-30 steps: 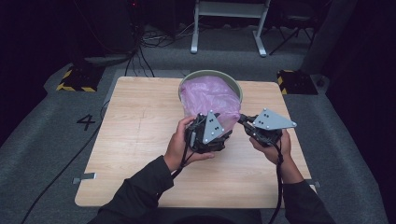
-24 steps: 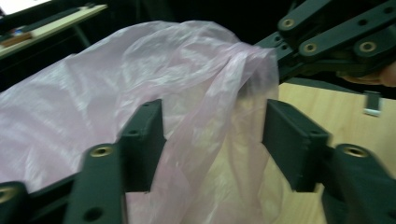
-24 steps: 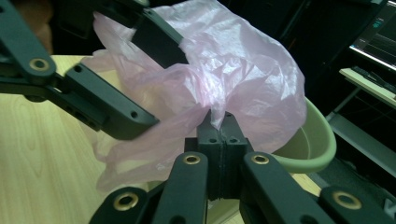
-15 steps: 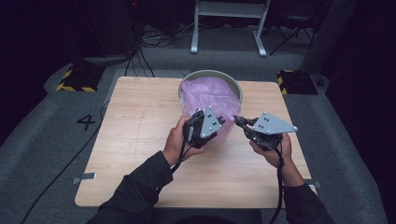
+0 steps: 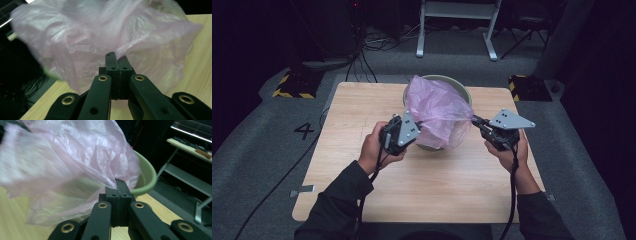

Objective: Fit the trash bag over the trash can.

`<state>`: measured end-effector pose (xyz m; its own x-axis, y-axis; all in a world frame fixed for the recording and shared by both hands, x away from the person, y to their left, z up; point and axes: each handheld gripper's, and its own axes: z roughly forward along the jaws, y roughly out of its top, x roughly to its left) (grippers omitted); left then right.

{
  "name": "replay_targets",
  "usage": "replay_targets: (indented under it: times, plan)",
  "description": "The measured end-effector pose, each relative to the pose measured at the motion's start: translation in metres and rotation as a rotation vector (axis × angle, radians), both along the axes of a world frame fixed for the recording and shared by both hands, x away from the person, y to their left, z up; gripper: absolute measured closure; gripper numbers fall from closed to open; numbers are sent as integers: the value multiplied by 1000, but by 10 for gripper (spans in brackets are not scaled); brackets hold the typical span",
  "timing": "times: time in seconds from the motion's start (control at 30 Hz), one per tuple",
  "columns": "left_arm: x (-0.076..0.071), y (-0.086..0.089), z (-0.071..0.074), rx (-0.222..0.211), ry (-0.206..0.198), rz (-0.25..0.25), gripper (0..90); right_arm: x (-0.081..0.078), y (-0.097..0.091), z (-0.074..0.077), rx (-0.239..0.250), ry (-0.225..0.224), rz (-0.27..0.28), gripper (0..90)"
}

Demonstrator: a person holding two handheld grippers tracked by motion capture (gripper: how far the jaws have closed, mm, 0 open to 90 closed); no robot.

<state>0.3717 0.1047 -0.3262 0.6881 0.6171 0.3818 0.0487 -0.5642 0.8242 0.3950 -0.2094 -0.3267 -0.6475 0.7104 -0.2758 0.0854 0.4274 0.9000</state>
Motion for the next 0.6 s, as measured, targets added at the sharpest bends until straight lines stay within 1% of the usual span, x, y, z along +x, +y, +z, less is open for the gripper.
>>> replay_targets:
  times: [0.07,0.1,0.17,0.23,0.3,0.37,0.4,0.47,0.53,0.6]
  plan:
    - [4,13,1,1,-4,33,898,5,-2,1,-5,7,-31,900]
    - [6,17,1,-7,0,40,898,7,-4,1,1,14,-41,900]
    - [11,28,0,-38,32,48,898,12,-7,1,18,32,-53,900]
    - [16,36,-3,-40,40,78,898,17,-10,1,25,44,-72,900]
    - [21,43,-7,-46,54,88,897,22,-13,1,30,64,-89,900]
    - [28,50,-11,-34,61,113,896,27,-15,0,32,80,-99,900]
    - [31,53,-13,-41,71,119,896,29,-17,-1,31,91,-108,900]
    - [37,60,-17,-61,100,118,896,33,-19,-3,26,111,-115,900]
    - [41,63,-20,-56,109,111,896,37,-21,-6,28,137,-109,900]
    - [43,64,-22,-62,119,97,882,37,-20,-8,25,139,-105,900]
